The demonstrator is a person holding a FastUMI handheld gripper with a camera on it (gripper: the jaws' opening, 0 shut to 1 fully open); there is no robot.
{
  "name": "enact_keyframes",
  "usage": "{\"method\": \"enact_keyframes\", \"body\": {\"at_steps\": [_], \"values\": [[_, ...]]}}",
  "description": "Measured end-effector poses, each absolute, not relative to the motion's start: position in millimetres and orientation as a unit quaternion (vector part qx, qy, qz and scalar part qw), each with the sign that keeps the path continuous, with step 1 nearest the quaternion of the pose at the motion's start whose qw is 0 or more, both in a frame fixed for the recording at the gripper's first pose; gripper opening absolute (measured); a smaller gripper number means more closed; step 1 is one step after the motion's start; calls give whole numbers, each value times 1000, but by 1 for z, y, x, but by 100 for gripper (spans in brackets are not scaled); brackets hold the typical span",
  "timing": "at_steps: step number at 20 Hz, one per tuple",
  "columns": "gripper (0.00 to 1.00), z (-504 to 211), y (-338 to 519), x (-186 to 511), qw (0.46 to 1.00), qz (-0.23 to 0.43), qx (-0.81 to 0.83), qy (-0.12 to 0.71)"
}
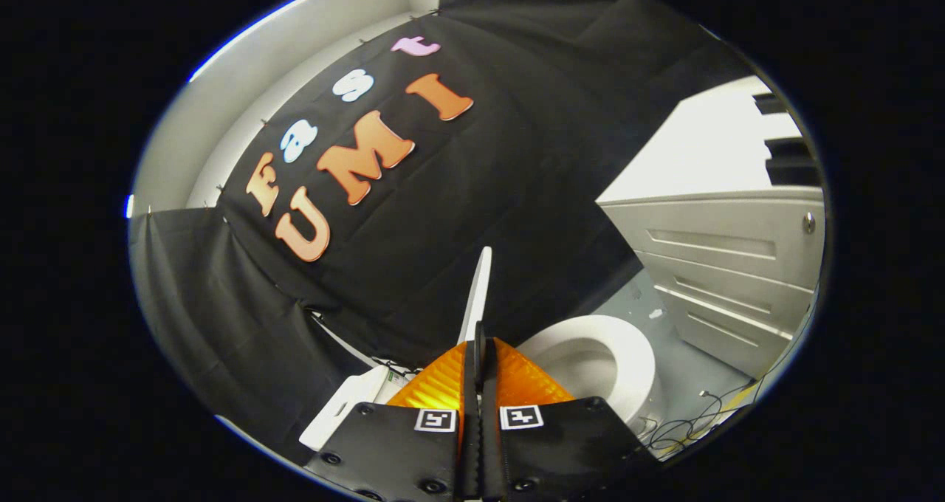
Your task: Open the toilet lid.
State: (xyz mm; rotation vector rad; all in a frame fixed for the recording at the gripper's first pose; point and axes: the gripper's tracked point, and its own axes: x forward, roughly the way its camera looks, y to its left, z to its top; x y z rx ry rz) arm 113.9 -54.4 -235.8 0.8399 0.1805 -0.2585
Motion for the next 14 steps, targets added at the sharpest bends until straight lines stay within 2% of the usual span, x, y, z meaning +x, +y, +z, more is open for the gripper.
{"method": "enact_keyframes", "body": {"at_steps": [14], "values": [[8, -160, 19, 147, 950, -79, 280, 115]]}}
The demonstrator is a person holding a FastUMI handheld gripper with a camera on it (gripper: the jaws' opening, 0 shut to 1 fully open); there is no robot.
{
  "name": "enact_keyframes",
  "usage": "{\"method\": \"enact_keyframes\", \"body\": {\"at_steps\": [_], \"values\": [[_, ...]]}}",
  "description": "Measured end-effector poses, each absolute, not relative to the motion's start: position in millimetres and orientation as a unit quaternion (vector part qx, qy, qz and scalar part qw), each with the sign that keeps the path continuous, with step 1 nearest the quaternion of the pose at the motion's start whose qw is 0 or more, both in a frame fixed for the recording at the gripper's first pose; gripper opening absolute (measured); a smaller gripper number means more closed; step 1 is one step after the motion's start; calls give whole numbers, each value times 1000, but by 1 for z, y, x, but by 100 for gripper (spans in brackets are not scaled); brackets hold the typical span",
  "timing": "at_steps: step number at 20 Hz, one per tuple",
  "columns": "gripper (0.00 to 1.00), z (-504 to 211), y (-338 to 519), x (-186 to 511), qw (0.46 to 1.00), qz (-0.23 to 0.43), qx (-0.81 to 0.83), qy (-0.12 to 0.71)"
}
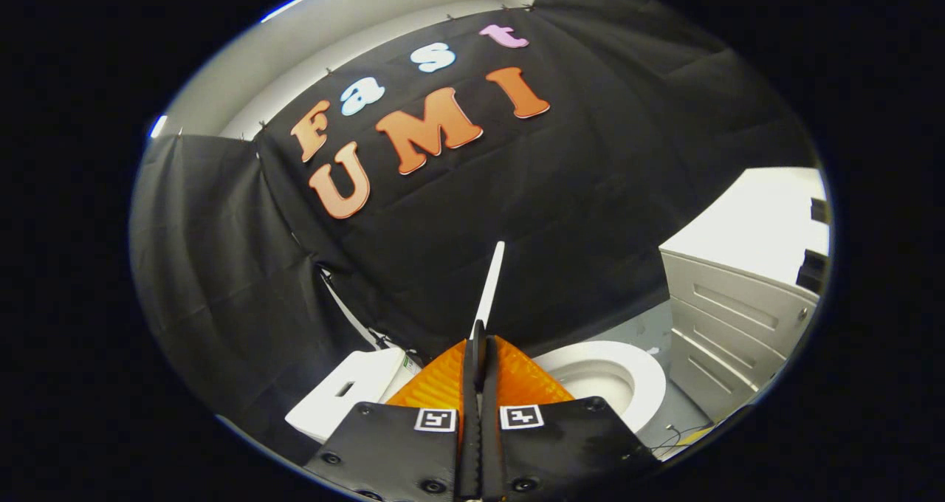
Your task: Open the toilet lid.
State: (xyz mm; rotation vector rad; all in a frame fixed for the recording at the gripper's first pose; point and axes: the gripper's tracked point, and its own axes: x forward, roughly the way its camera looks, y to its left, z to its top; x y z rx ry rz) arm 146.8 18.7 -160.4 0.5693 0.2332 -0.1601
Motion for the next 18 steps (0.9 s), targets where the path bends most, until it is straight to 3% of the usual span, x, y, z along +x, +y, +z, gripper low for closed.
{"method": "enact_keyframes", "body": {"at_steps": [18], "values": [[8, -77, 164, 198, 973, 31, 198, 117]]}}
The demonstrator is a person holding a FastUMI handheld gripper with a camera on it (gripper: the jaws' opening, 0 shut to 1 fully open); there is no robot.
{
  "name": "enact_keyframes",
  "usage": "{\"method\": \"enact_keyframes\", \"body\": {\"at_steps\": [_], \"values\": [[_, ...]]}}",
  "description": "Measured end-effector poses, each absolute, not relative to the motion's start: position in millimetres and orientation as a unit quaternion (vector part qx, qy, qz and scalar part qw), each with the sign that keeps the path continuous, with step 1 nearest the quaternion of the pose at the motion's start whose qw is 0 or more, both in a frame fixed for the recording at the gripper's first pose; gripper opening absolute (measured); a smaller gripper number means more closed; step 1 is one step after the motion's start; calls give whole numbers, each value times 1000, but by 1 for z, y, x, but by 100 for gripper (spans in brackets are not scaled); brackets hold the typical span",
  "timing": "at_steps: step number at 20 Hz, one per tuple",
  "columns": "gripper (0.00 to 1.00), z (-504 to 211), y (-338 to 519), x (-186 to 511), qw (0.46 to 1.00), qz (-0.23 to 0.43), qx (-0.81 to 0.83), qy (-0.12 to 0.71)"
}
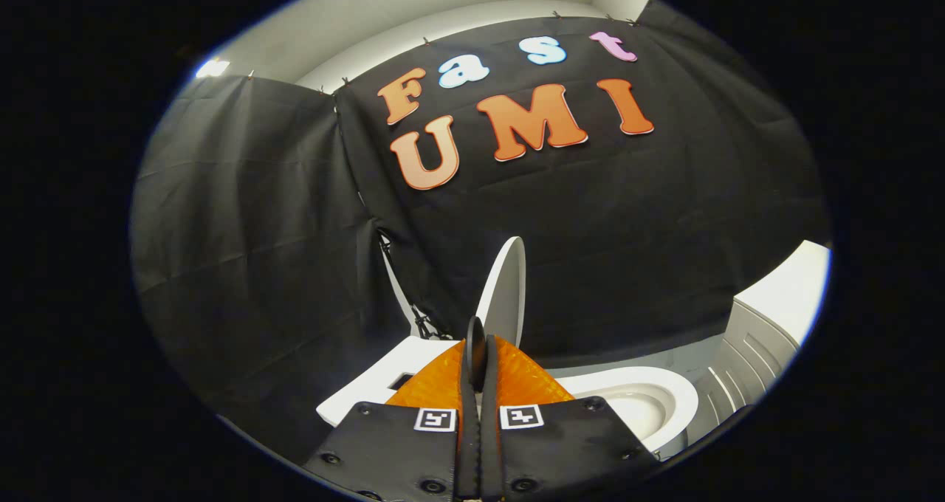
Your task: Open the toilet lid.
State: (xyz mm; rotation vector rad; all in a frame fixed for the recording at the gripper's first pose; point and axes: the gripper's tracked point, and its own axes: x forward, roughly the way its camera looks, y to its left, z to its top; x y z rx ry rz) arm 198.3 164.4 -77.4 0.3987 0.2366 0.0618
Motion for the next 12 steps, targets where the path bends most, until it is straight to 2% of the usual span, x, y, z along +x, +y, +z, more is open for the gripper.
{"method": "enact_keyframes", "body": {"at_steps": [12], "values": [[8, -63, 247, 221, 975, 82, 176, 113]]}}
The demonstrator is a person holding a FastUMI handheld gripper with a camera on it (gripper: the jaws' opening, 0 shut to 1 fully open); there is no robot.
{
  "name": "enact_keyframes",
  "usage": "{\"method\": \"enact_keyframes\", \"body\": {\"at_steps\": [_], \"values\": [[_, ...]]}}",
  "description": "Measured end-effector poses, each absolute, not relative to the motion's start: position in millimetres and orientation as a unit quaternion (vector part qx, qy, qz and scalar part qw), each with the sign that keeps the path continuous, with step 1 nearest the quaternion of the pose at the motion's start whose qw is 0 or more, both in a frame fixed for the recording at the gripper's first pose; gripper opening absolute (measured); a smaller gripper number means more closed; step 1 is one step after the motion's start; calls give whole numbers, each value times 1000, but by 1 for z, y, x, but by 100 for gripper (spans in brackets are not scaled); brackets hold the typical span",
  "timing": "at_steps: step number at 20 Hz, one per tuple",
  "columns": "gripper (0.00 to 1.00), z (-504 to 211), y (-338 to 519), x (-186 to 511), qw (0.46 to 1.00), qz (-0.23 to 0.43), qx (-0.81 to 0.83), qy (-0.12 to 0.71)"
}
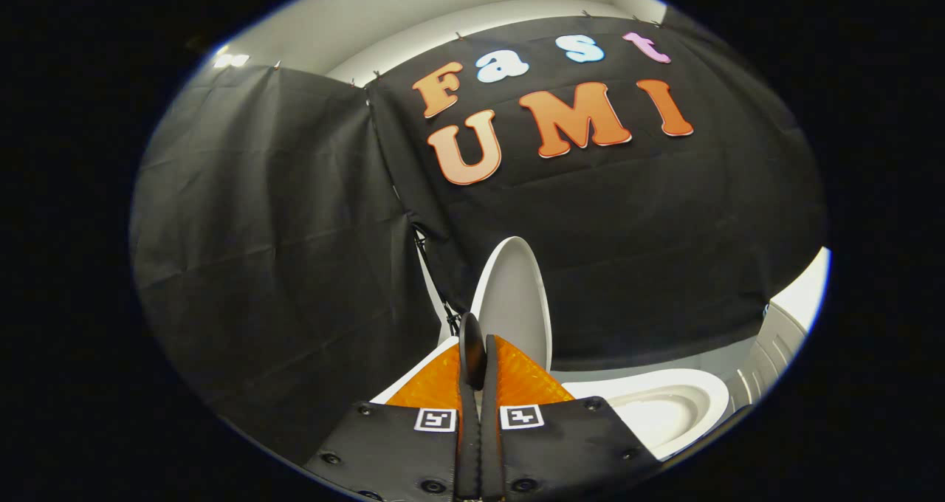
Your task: Open the toilet lid.
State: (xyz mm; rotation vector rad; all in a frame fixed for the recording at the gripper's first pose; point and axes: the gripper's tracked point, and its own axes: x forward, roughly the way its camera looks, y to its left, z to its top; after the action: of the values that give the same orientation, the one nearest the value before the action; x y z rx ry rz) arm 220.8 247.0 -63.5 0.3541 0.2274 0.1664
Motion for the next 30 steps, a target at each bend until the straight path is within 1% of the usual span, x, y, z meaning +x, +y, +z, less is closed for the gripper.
{"method": "enact_keyframes", "body": {"at_steps": [6, 17, 22, 28, 30], "values": [[8, -63, 283, 228, 980, 80, 128, 129], [9, -64, 340, 238, 982, 111, 65, 142], [8, -66, 374, 240, 980, 132, -1, 146], [9, -70, 387, 240, 983, 107, -39, 143], [11, -69, 383, 241, 986, 99, -31, 134]]}}
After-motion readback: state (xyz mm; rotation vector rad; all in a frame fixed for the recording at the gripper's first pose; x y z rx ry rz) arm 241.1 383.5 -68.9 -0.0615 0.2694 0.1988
